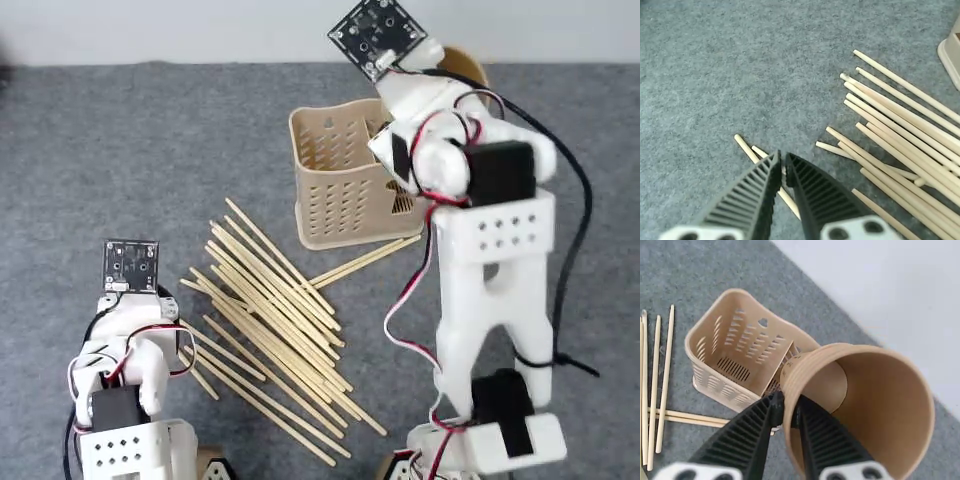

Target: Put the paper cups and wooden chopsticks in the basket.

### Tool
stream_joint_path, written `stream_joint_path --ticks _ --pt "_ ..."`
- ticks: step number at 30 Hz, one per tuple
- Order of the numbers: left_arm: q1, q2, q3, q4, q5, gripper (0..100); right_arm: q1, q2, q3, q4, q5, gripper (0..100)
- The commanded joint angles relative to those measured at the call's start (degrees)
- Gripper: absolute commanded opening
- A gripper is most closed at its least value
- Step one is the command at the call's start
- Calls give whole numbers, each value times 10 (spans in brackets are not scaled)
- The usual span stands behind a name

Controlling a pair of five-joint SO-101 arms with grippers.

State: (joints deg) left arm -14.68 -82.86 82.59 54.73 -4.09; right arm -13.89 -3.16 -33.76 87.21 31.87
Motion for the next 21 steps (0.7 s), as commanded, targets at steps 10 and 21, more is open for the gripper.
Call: stream_joint_path --ticks 10,21 --pt "-4 -7 -4 -11 -4 13 -7 -36 -30 4 4 257" --pt "-63 -7 -15 -26 7 13 -31 -66 -30 95 5 56"
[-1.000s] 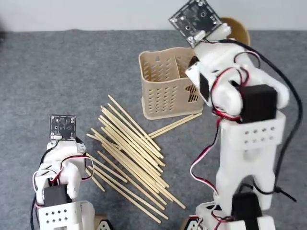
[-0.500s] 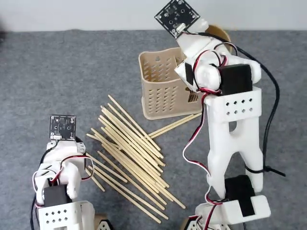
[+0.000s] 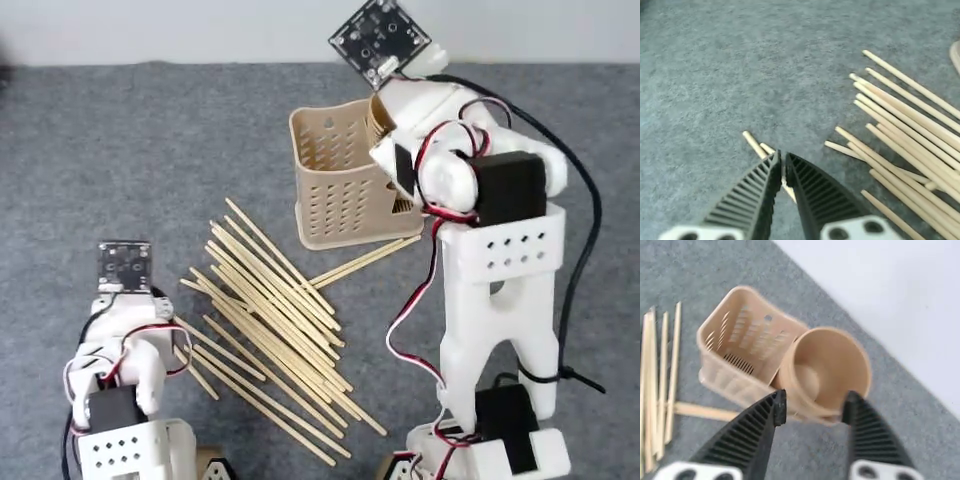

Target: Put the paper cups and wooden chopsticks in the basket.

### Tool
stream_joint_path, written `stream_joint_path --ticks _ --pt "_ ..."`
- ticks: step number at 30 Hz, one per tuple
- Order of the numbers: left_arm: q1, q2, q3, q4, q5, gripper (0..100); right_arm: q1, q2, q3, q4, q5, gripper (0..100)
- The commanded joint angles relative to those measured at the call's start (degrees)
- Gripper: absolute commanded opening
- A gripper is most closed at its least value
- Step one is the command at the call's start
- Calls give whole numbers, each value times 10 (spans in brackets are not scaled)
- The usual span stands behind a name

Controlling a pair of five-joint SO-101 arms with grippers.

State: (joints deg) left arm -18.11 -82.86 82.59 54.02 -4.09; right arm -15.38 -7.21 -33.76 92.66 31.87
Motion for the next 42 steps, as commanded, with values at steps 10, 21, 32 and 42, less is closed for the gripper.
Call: stream_joint_path --ticks 10,21,32,42 --pt "-115 -7 -22 -47 40 13 -111 -19 102 96 -11 28" --pt "-116 -7 -22 -47 40 13 -211 90 212 11 -127 188" --pt "-116 -7 -22 -45 40 13 -225 263 230 -174 -124 187" --pt "-115 -7 -22 -46 40 13 -224 356 229 -279 -123 187"
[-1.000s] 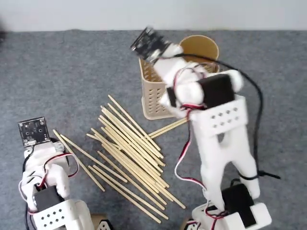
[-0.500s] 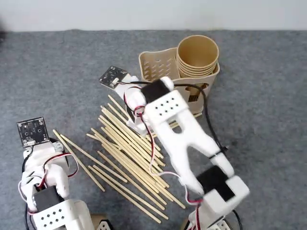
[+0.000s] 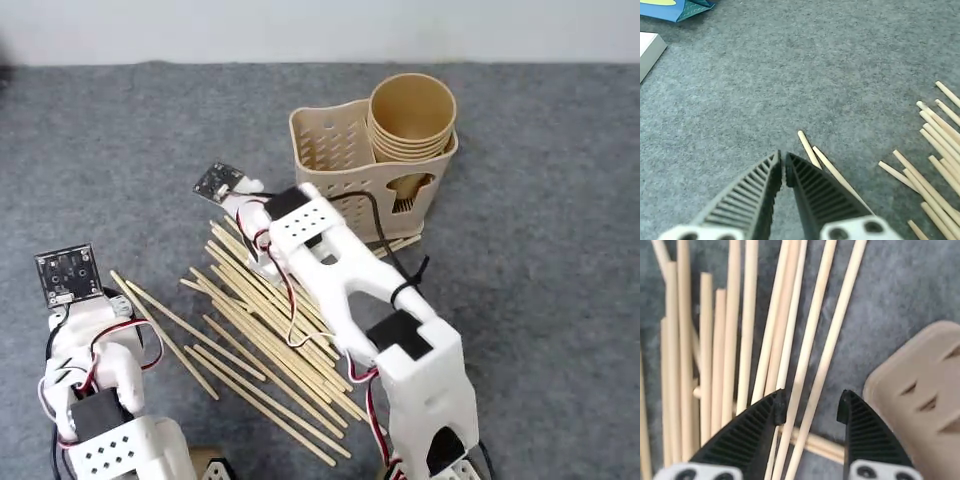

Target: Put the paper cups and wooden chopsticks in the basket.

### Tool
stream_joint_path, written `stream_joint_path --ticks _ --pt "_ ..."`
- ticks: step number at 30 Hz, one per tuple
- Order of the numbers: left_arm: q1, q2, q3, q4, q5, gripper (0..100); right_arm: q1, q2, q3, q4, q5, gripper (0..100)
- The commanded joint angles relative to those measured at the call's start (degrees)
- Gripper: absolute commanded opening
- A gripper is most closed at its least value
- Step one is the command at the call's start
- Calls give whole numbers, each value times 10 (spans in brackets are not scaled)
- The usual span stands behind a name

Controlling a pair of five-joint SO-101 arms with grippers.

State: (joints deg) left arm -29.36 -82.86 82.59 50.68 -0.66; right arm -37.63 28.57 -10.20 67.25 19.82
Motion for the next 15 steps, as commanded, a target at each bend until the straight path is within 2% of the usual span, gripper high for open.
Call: stream_joint_path --ticks 1,7,11,15 --pt "-3 -7 -22 -12 6 13 -1 2 -6 -30 -3 187" --pt "-3 -7 -22 -13 6 13 -1 22 -7 -52 -2 186" --pt "-3 -7 -22 -13 6 13 -3 42 -7 -52 32 185" --pt "-2 -7 -22 -12 6 13 -3 45 -7 -49 39 104"
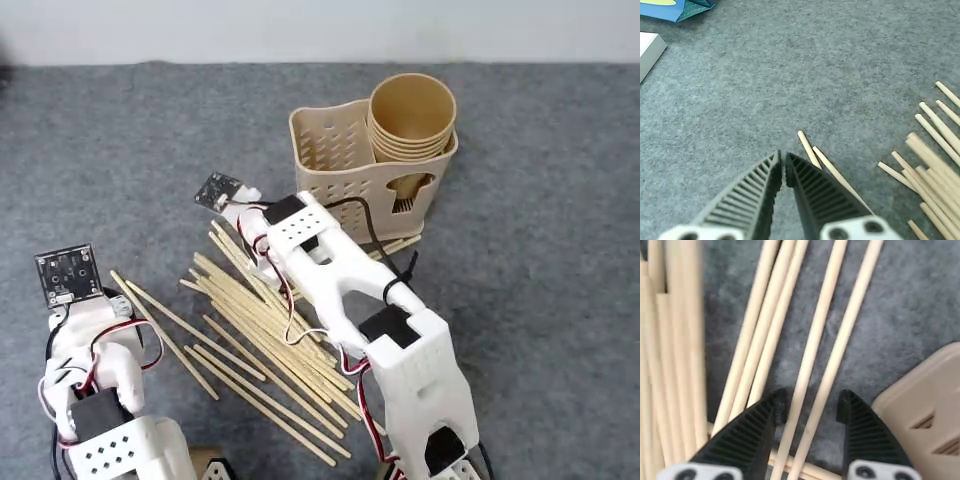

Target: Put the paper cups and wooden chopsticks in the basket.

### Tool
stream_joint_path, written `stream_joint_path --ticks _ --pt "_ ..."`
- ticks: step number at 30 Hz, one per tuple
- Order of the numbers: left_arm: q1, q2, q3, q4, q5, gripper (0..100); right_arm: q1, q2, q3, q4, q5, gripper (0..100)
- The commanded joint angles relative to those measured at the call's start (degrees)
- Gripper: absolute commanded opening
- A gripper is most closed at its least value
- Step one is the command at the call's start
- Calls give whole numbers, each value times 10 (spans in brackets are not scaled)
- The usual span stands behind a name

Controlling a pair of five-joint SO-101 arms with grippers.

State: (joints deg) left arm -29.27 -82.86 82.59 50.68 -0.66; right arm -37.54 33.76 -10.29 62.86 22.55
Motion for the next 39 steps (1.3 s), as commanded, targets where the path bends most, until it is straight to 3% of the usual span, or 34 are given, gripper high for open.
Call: stream_joint_path --ticks 1,4,11,22,34,39 --pt "-3 -7 -22 -12 6 13 -5 -7 -6 -4 16 73" --pt "-3 -7 -22 -12 6 13 -6 -8 -6 2 33 8" --pt "-3 -7 -22 -13 6 13 -7 -51 -6 45 31 9" --pt "-2 -7 -22 -13 6 13 -7 -262 -6 131 31 9" --pt "-2 -7 -22 -14 6 13 -56 -515 -6 115 31 9" --pt "-2 -7 -22 -14 6 13 -34 -560 -6 58 31 9"
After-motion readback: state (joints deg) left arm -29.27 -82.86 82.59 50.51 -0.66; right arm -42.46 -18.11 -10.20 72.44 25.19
